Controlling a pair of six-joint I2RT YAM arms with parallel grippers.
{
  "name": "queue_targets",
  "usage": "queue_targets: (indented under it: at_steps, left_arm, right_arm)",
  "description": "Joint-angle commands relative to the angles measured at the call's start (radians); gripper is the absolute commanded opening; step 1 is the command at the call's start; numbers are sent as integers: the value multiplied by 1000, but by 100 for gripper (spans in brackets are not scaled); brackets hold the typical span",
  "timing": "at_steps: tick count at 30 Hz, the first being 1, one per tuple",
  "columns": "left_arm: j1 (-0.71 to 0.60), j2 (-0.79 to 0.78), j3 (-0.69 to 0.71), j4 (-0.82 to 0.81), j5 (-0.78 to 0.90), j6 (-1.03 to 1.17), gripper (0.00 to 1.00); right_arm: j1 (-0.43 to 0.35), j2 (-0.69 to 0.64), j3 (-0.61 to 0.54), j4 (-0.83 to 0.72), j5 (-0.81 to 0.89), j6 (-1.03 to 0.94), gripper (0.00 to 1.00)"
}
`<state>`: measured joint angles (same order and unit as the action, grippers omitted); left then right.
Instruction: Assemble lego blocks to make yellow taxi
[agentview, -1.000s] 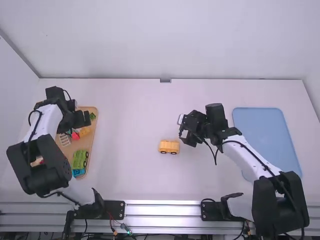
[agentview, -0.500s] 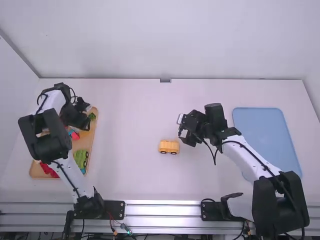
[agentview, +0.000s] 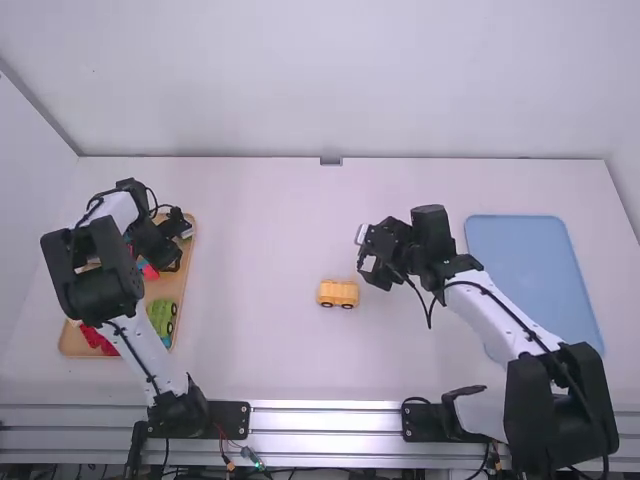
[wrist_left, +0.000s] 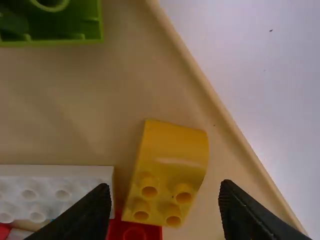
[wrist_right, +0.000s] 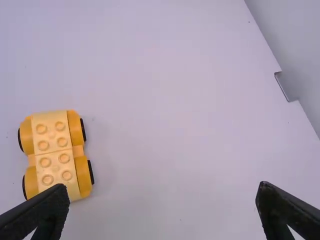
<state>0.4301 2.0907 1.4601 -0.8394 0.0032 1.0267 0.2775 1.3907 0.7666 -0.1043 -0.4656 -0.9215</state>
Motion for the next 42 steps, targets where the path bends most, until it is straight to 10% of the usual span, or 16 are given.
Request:
queue_targets:
  at_steps: [1, 11, 22, 28, 42]
  left_arm:
    - [2, 2, -14, -2, 13, 47, 57]
    - [2, 2, -50, 21, 10, 90, 41]
    - [2, 2, -51, -1, -20, 62, 53]
    - [2, 2, -51, 2, -19, 62, 21]
    - [-9, -118, -12, -25, 121, -71, 9]
  right_arm:
    - [-5, -11, 21, 2, -5, 20, 99]
    - [-3, -11, 21, -1, -4, 20, 99]
    - [-4, -11, 21, -1, -5, 20, 99]
    - [-3, -11, 21, -1, -5, 20, 99]
    - [-4, -11, 21, -12, -4, 20, 99]
